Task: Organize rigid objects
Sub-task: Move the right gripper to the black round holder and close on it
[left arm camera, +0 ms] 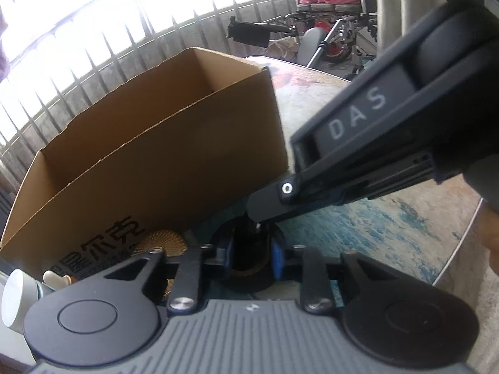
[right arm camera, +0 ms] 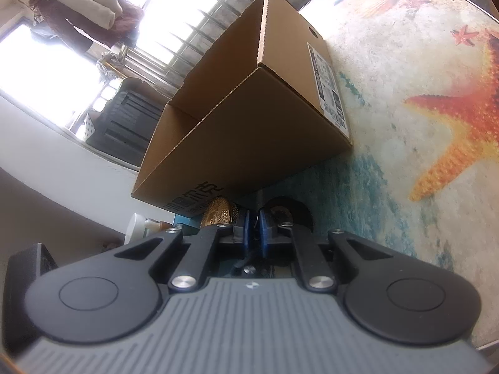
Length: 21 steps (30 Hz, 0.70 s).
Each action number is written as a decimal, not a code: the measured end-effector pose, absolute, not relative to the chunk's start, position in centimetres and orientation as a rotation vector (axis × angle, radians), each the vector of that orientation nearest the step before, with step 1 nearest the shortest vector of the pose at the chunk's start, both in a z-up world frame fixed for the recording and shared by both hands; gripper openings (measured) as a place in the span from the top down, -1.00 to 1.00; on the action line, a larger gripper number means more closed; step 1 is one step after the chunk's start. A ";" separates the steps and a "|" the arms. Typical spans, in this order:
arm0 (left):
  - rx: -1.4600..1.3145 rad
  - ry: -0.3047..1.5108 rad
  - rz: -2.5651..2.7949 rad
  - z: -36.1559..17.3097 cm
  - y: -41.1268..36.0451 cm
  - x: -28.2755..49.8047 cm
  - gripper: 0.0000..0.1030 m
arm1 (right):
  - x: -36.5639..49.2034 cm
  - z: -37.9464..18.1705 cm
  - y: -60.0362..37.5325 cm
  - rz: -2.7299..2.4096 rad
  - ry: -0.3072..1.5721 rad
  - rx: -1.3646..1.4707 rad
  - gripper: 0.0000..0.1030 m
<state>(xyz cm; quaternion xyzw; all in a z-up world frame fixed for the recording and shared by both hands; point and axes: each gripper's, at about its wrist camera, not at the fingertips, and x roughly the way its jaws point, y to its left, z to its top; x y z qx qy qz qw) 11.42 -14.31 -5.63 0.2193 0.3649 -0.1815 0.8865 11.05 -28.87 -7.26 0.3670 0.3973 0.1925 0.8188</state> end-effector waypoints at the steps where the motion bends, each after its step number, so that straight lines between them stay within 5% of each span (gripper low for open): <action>1: 0.450 0.761 -0.375 -5.7 -14.3 11.5 0.57 | 11.1 -7.3 -28.8 0.412 0.851 0.784 0.82; 10: 0.472 0.743 -0.363 -5.9 -14.6 11.4 0.57 | 12.2 -8.4 -28.5 0.388 0.900 0.811 0.63; 21: 0.459 0.711 -0.358 -4.4 -14.2 9.9 0.62 | 11.2 -6.9 -28.0 0.387 0.834 0.752 0.74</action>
